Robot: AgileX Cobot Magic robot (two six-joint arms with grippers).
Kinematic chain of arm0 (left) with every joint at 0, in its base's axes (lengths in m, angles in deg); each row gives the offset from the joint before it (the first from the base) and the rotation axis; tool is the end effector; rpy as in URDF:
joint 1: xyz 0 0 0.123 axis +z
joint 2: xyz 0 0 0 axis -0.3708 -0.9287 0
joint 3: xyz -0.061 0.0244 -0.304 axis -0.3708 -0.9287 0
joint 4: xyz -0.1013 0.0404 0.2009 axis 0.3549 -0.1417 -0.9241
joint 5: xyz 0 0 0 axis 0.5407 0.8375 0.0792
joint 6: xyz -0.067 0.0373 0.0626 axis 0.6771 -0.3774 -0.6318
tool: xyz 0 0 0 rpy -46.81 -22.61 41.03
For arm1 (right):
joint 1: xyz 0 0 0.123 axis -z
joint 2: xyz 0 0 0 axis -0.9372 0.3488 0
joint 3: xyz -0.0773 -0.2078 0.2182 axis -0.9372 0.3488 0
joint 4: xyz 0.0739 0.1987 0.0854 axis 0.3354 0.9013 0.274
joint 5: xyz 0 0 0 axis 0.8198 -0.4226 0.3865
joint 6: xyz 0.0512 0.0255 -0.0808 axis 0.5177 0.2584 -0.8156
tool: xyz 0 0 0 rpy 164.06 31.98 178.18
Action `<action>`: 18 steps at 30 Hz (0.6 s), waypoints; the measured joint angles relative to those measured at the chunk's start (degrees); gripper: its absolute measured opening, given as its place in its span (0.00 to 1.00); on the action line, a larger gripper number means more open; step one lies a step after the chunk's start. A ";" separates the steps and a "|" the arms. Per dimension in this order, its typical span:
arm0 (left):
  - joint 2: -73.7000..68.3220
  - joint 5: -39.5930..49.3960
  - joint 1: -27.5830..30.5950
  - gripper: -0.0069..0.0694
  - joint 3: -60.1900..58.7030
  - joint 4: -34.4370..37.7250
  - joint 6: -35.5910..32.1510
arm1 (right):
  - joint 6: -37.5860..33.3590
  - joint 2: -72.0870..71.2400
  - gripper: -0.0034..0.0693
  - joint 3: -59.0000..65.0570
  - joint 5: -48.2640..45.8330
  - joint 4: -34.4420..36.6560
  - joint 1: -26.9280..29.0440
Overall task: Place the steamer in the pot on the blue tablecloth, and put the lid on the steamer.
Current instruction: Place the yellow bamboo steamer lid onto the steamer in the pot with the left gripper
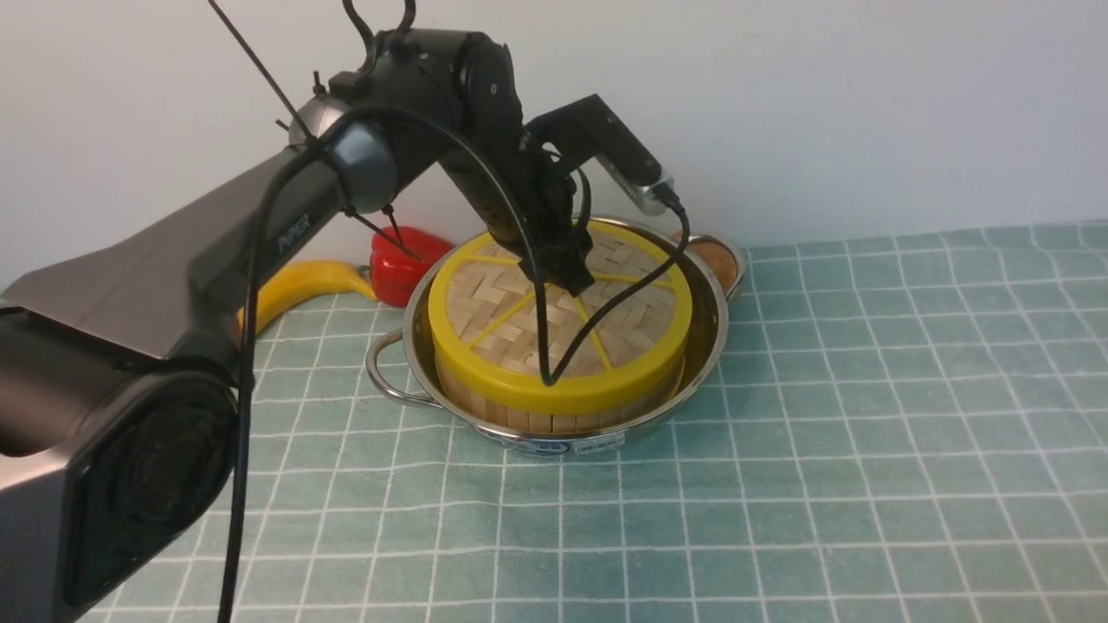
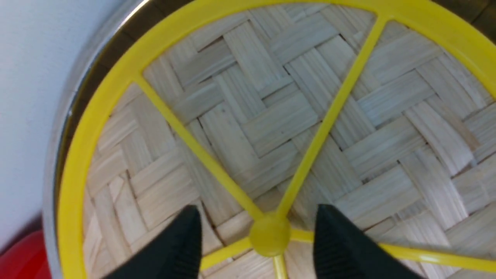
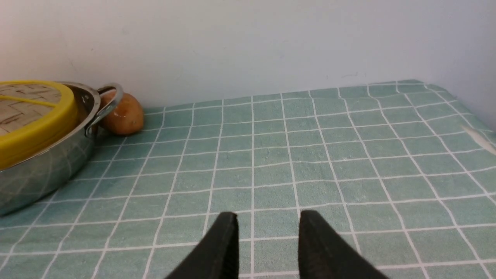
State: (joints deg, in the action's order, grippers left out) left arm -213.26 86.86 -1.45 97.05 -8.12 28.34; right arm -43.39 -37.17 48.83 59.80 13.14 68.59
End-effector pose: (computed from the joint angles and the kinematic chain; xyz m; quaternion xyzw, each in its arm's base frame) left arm 0.4541 -0.2010 0.2631 0.4834 0.8406 -0.0010 0.2442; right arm 0.0119 -0.0059 0.1779 0.0969 0.7878 0.0461 0.6065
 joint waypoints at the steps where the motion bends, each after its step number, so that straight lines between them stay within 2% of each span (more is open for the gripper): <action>1: 0.12 0.00 0.00 0.60 0.00 0.00 0.01 | 0.00 0.00 0.38 0.00 0.00 0.00 0.00; 4: 4.02 0.05 0.00 0.67 0.00 0.05 1.51 | 0.00 0.00 0.38 0.00 0.00 0.00 0.00; 8: 8.58 0.11 0.00 0.68 0.00 0.05 4.19 | 0.00 0.00 0.38 0.00 0.00 0.00 0.00; 13: 16.85 -0.52 0.00 0.65 0.00 0.05 11.79 | 0.00 0.00 0.38 0.00 0.00 0.00 0.00; 18: 19.42 -3.99 0.00 0.58 0.05 -0.24 13.45 | 0.00 0.00 0.38 0.00 0.00 0.00 0.00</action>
State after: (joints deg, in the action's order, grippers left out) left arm -193.84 82.87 -1.45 97.09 -8.37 41.79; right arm -43.39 -37.17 48.83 59.80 13.14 68.59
